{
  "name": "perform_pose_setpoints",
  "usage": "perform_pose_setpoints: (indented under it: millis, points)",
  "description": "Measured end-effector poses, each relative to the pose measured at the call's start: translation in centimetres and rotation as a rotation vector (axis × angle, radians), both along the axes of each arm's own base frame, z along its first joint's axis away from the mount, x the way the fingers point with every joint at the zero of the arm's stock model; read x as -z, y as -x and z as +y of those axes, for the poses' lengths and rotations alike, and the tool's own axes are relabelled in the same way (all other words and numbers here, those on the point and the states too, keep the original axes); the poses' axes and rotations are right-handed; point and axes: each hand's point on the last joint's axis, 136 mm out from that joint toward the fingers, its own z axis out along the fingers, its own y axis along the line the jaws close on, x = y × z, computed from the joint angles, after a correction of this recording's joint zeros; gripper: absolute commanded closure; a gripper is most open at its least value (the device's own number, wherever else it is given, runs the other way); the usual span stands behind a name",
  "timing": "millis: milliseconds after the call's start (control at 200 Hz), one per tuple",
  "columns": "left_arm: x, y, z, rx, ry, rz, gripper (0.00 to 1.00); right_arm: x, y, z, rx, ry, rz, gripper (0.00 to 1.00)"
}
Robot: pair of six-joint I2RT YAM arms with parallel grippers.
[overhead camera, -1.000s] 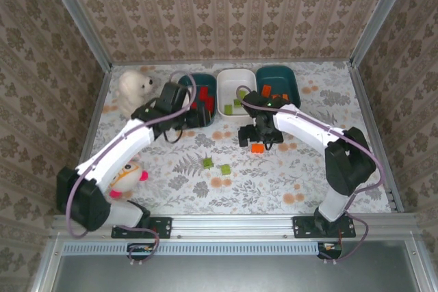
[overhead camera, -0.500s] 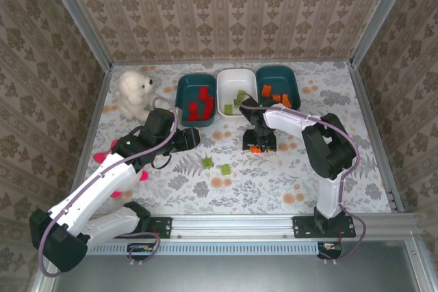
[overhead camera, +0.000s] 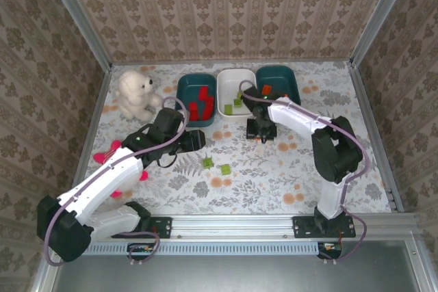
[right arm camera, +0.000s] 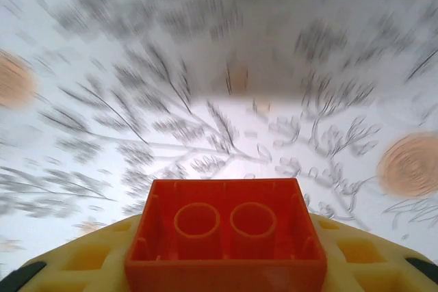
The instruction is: Sort the legos into containers by color
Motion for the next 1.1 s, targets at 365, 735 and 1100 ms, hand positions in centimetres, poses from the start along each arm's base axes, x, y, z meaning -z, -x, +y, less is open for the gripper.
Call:
perform_pose_setpoints:
  millis: [365,735,1100]
  points:
    - [2.0,-1.1,-3.0,0.062,-0.019,0.042,0.37,-8.1,-16.9,-8.2,0.235,-0.065,-0.323,0.67]
    - [1.4,-1.3,-3.4,0.073,-0.039,0.022,0.36,1.0,-24.1,-11.7,0.361,-0.058,-0.255,0.61]
    - [3.0,0.0,-1.1,0.050,-0.146,0.075,0.34,3.1,-25.6,-12.9,0.426,-0.111,-0.232,0.28]
